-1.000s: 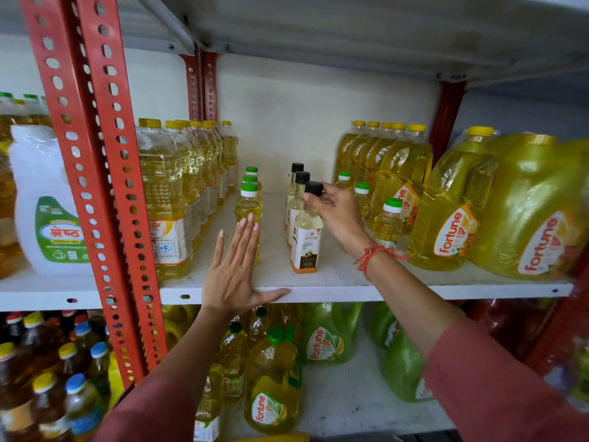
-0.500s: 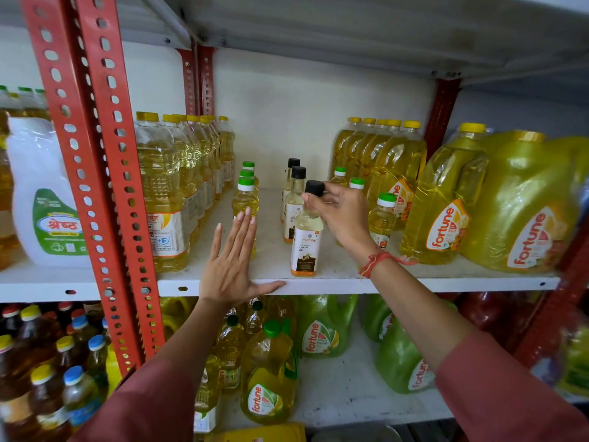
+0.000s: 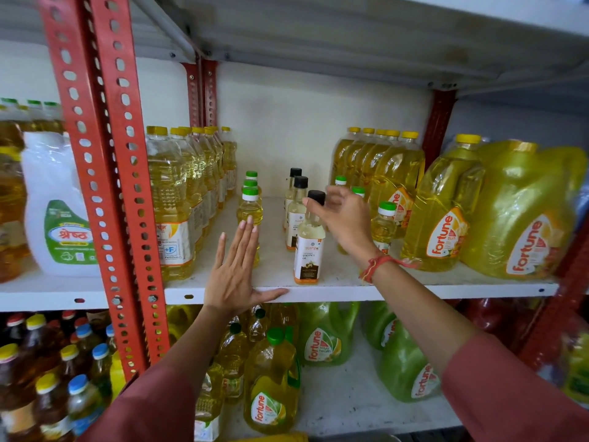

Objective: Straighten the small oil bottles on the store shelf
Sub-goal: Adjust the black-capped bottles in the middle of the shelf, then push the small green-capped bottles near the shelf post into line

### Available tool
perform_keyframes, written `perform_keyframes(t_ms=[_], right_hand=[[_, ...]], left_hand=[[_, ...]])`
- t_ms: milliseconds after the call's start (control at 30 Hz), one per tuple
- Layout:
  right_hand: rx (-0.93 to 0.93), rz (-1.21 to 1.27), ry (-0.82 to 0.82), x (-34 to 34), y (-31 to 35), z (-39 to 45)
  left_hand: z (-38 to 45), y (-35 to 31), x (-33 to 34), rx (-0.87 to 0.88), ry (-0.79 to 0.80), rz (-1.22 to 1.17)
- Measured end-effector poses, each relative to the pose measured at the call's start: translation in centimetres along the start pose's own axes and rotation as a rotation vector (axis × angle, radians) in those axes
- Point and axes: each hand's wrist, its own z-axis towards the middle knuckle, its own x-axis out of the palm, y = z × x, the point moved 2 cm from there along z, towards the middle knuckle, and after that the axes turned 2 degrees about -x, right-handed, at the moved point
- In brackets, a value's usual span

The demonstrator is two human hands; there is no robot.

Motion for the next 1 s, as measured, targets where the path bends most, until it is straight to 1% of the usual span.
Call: perform_keyframes(t_ms=[100,167,233,333,400,467,533,633,767,933,1000], right_hand=[[-0.128,-0.035,-0.137,-0.3,2.1,0.2],[-0.238,-0.021,-0.182,0.3,4.0,0.2],[-0.325,-0.027,-0.171,1.7,5.8,0.0],[-0.401,-0.099,-0.059,4.9,7.7,-0.4],[-0.364,-0.195,0.05,7.3,7.8,-0.3],[-0.292,-0.277,0.122,9.2,7.4,0.0],[-0.228,-0.323,0.144,10.3,7.0,0.4],[-0.186,-0.386,0.145,11.1,6.5,1.0],[-0.142,-0.369,0.15,11.3,6.3,1.7],[-0.051,-0.253,0.24,11.3,6.0,2.4],[-0.029,-0.213,0.226,11.3,6.1,2.3]], left_hand=[[-0.5,1.5,-0.3,-0.046,-0.028,0.006],[-1.0,3.7,-0.7,-0.096,-0.047,0.036],[-1.3,5.9,-1.1,-0.102,-0.062,0.084],[-1.4,7.2,-1.1,-0.034,-0.106,0.125],[-1.6,7.3,-0.7,-0.02,-0.161,0.127],[-1.9,7.4,-0.2,-0.01,-0.215,0.132],[-2.0,7.6,0.2,0.013,-0.271,0.125],[-2.0,7.7,0.5,0.057,-0.336,0.114],[-2.0,7.7,0.4,0.076,-0.364,0.134],[-2.1,7.8,0.4,0.082,-0.383,0.139],[-2.0,7.8,0.4,0.085,-0.389,0.137]])
